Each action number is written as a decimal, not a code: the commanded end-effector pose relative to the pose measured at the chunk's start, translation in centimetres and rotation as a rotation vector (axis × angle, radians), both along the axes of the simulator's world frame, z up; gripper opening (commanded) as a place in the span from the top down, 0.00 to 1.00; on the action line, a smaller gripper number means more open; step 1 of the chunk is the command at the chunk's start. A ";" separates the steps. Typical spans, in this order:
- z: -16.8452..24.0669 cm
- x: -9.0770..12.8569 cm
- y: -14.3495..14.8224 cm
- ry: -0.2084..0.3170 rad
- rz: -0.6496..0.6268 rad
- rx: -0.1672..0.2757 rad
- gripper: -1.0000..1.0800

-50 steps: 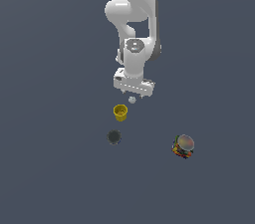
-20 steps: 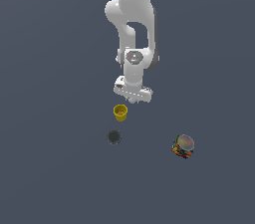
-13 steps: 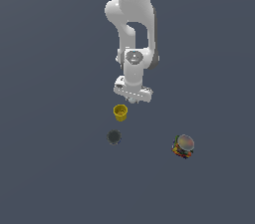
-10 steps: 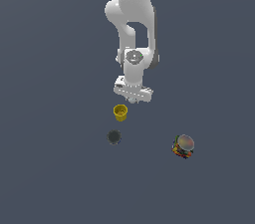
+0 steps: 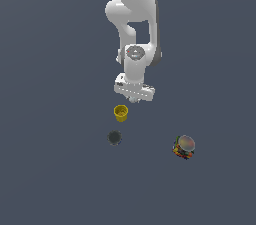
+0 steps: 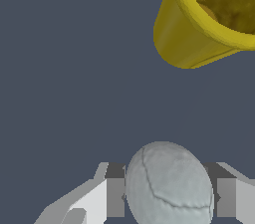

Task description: Pick up a designated object from a clutter of objects.

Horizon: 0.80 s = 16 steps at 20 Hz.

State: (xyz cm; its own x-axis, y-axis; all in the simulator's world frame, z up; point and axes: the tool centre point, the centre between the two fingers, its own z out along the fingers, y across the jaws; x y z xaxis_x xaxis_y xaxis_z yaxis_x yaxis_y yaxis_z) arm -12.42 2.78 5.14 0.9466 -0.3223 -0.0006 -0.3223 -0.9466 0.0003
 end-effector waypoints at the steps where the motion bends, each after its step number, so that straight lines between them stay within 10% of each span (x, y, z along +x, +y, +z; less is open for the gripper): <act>1: 1.3 0.6 0.0 -0.001 0.000 0.000 1.00; 16: 12.9 6.1 0.3 0.000 0.000 0.000 1.00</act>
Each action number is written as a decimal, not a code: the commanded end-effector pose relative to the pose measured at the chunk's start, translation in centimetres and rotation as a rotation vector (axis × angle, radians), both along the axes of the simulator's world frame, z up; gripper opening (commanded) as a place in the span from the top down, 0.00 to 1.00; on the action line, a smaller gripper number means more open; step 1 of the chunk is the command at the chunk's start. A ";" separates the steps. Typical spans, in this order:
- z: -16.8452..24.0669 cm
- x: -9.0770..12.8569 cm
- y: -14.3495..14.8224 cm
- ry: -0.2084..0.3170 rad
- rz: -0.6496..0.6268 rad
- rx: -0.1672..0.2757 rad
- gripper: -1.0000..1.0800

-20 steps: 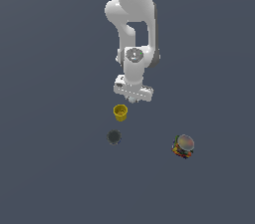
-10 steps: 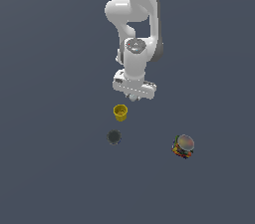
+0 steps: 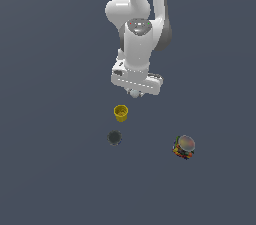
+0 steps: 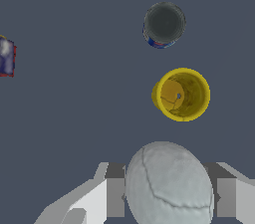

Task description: Pick up a designated object from a clutter of objects.

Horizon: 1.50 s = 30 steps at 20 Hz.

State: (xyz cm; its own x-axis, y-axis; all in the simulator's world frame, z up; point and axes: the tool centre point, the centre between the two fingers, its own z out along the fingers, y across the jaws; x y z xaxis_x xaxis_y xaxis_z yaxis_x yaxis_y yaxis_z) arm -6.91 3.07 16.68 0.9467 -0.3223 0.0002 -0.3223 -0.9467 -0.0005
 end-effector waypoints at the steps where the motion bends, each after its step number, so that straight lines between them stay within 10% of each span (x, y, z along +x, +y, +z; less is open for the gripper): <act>1: 2.2 1.0 0.0 0.000 0.000 0.000 1.00; 30: 21.7 11.5 0.6 0.000 0.000 0.000 1.00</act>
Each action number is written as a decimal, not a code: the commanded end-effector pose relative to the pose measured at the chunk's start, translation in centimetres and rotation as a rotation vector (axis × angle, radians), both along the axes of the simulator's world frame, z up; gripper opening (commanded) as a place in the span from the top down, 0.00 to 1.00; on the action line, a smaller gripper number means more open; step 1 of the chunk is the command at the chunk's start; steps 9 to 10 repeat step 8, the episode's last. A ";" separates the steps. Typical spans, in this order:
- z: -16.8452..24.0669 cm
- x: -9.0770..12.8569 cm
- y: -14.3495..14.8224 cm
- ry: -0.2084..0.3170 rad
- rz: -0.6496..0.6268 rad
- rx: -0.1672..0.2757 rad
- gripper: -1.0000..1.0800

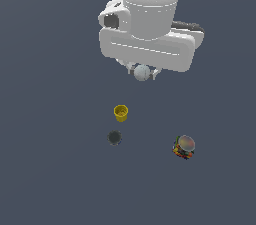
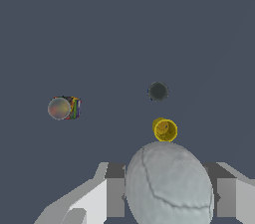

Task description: Pick up a designated object from a clutter of objects.

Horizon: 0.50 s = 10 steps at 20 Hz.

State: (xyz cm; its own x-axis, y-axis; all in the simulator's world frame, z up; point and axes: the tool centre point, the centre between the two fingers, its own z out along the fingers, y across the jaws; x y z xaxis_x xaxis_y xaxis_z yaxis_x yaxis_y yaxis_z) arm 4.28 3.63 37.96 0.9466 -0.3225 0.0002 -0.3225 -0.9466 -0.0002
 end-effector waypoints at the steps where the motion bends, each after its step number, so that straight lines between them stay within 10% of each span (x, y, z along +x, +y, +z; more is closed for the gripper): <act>1: 0.7 0.4 0.0 0.000 0.000 0.000 1.00; 10: 1.4 0.8 0.0 0.000 0.000 0.000 1.00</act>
